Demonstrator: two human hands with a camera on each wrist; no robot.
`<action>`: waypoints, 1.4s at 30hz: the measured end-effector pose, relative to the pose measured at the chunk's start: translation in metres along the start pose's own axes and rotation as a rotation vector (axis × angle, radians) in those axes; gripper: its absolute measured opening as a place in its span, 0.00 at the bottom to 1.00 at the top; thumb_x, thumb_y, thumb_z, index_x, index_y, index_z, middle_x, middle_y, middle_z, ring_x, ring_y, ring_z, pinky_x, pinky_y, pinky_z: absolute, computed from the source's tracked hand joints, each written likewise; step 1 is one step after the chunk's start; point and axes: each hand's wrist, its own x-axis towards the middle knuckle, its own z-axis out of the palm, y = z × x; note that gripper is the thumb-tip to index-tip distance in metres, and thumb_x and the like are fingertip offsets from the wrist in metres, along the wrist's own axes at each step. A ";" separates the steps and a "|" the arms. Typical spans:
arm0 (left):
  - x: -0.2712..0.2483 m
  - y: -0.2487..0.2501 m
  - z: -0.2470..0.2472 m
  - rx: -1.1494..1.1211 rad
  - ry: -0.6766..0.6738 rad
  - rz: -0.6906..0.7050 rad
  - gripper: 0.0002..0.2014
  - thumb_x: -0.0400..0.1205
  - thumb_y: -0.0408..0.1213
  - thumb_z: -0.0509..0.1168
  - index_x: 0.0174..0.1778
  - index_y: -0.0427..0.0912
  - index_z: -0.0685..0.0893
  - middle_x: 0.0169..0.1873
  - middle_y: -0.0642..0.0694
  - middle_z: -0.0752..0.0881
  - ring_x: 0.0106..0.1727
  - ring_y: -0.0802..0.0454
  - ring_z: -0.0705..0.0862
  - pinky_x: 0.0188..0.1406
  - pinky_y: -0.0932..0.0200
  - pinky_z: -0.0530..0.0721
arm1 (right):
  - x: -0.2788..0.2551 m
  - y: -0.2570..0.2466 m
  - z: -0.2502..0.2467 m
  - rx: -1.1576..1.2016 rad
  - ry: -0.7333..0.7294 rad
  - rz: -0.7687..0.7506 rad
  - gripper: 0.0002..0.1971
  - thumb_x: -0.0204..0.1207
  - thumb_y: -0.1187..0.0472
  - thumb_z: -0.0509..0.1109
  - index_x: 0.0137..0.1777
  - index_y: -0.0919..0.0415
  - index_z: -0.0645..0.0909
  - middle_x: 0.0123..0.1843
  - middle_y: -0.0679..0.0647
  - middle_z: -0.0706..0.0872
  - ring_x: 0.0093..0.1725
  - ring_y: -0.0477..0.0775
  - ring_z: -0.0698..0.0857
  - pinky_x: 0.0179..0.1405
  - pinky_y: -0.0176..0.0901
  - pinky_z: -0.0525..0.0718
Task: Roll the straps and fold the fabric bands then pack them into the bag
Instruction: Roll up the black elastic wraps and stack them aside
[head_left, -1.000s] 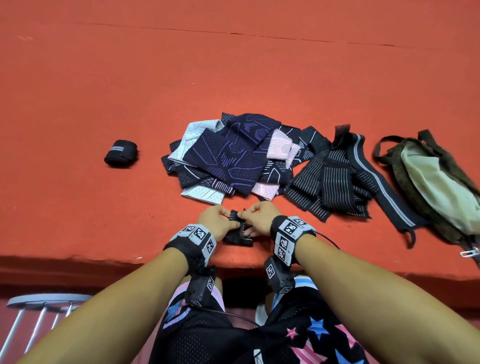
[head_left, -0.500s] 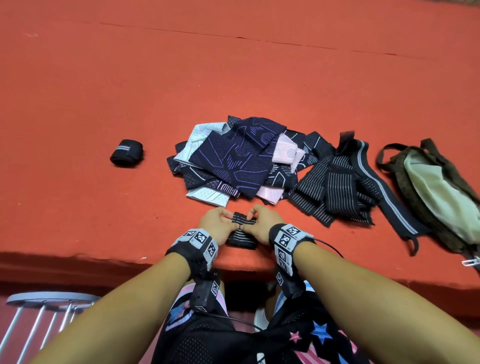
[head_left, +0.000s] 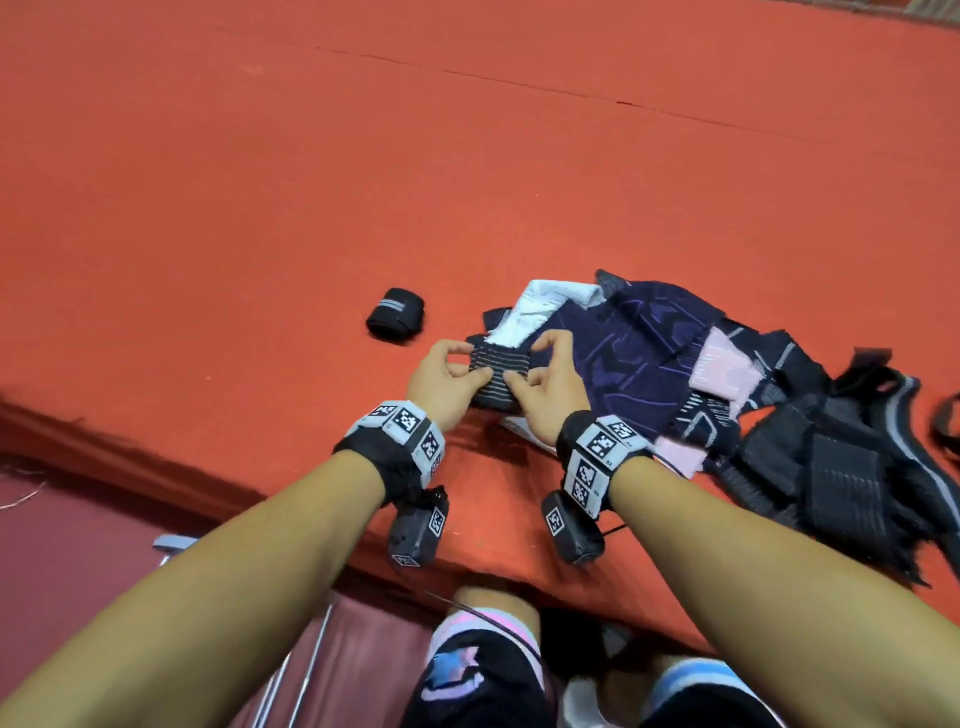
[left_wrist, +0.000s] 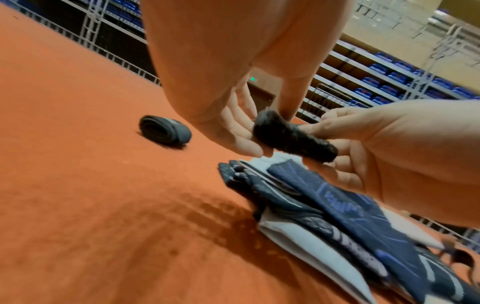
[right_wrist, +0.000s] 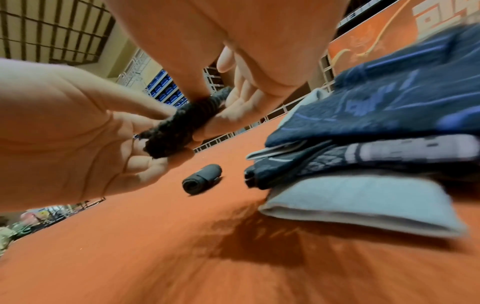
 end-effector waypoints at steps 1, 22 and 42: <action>0.005 -0.004 -0.011 0.005 0.009 -0.001 0.17 0.75 0.43 0.76 0.58 0.54 0.80 0.43 0.41 0.91 0.44 0.41 0.92 0.47 0.41 0.91 | 0.009 -0.005 0.012 -0.012 -0.016 -0.010 0.14 0.80 0.57 0.71 0.52 0.48 0.66 0.29 0.52 0.78 0.26 0.52 0.76 0.33 0.49 0.76; 0.116 -0.092 -0.107 0.344 0.486 -0.078 0.08 0.77 0.43 0.75 0.45 0.56 0.82 0.37 0.58 0.86 0.41 0.57 0.86 0.41 0.57 0.83 | 0.106 -0.014 0.188 -0.258 -0.211 0.037 0.08 0.78 0.52 0.72 0.52 0.47 0.75 0.40 0.48 0.85 0.44 0.56 0.85 0.39 0.47 0.80; 0.080 0.004 -0.023 0.269 0.382 0.148 0.06 0.74 0.39 0.71 0.41 0.53 0.81 0.42 0.52 0.86 0.51 0.46 0.85 0.53 0.56 0.79 | 0.084 -0.013 0.038 -0.209 -0.205 0.082 0.22 0.78 0.51 0.74 0.70 0.51 0.77 0.54 0.51 0.85 0.50 0.53 0.83 0.51 0.40 0.77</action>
